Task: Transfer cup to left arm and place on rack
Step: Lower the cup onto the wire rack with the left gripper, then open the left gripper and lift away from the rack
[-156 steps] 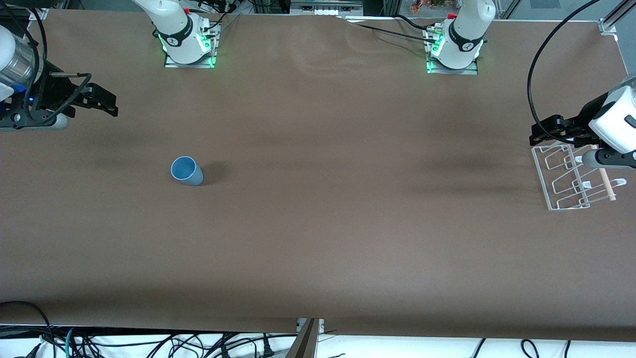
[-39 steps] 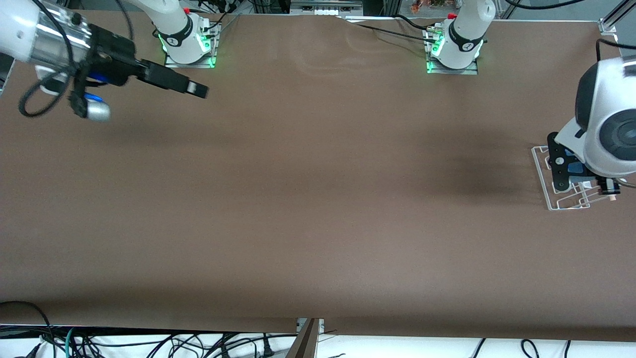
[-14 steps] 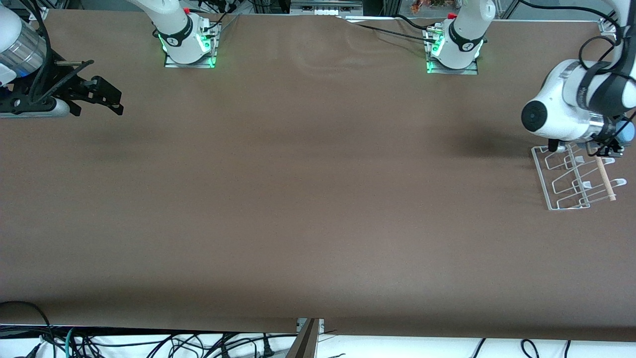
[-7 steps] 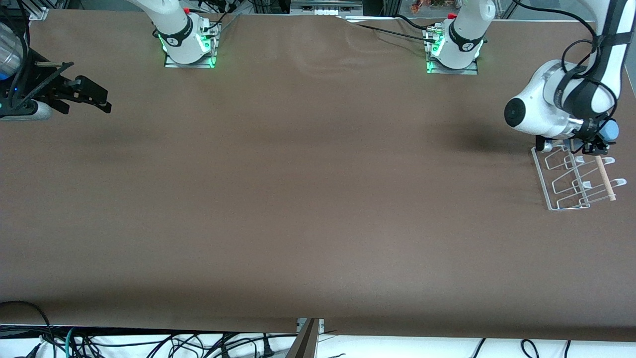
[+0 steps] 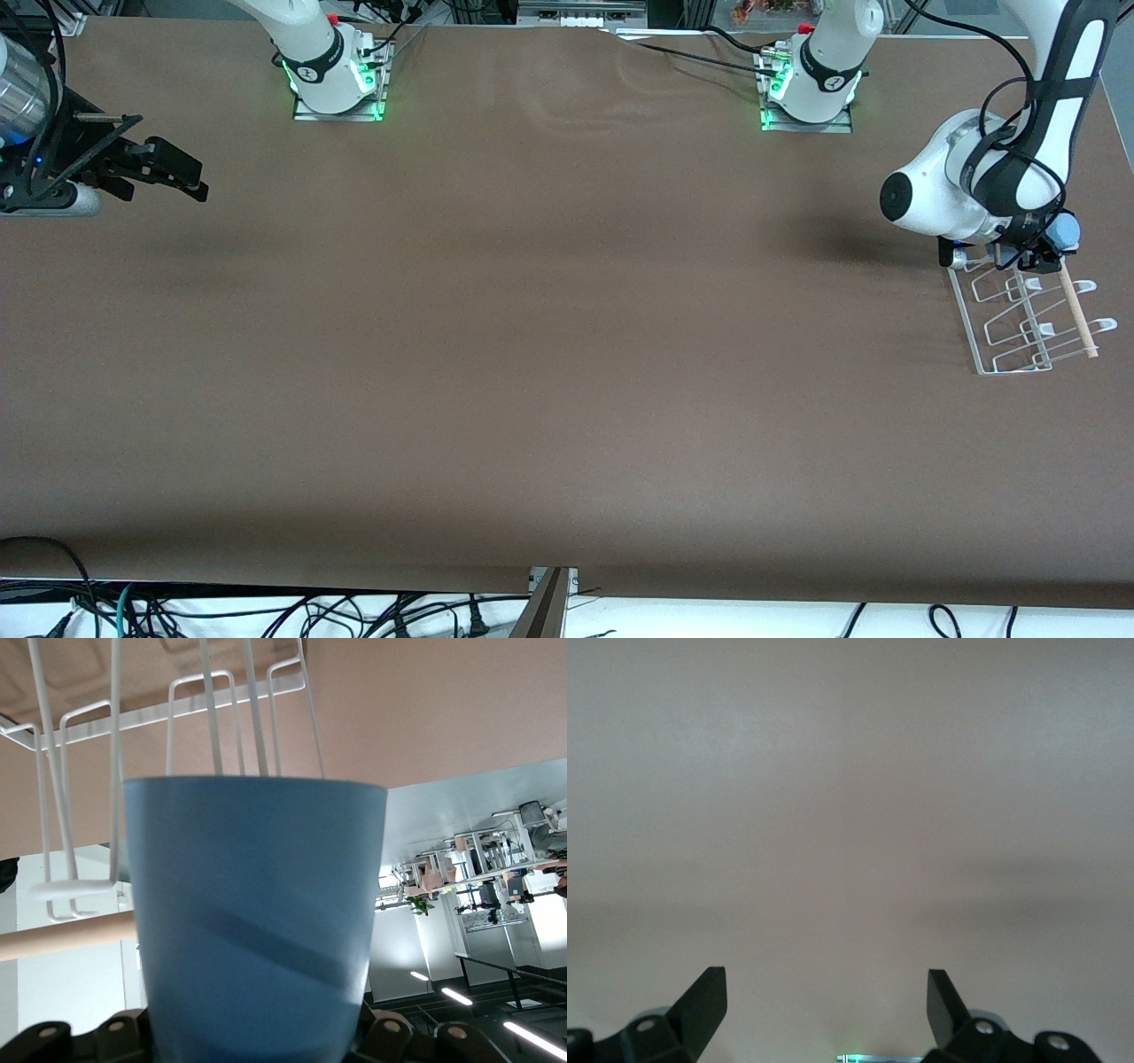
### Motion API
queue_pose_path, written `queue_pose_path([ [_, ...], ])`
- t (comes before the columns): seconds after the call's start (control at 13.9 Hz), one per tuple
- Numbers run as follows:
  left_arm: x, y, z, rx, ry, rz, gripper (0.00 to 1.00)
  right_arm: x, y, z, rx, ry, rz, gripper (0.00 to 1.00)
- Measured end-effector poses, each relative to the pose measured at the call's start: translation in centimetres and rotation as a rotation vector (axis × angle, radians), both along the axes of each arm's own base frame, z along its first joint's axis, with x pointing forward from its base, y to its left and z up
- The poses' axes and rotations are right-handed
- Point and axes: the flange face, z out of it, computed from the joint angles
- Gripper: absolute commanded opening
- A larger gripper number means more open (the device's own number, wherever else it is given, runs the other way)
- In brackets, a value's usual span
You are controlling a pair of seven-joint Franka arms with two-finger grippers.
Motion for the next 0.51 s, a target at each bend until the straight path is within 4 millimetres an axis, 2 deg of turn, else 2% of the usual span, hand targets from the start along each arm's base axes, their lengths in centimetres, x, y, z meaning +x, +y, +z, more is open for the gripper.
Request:
queue_pose_path([
  [0.22, 0.3, 0.1, 0.4, 0.001, -0.019, 0.003, 1.0, 0.4, 0.4, -0.5, -0.003, 0.001, 0.005, 1.0],
  [0.51, 1.9, 0.3, 2.8, -0.027, -0.103, 0.061, 1.0, 1.1, 1.4, -1.4, -0.008, -0.005, 0.017, 1.0],
])
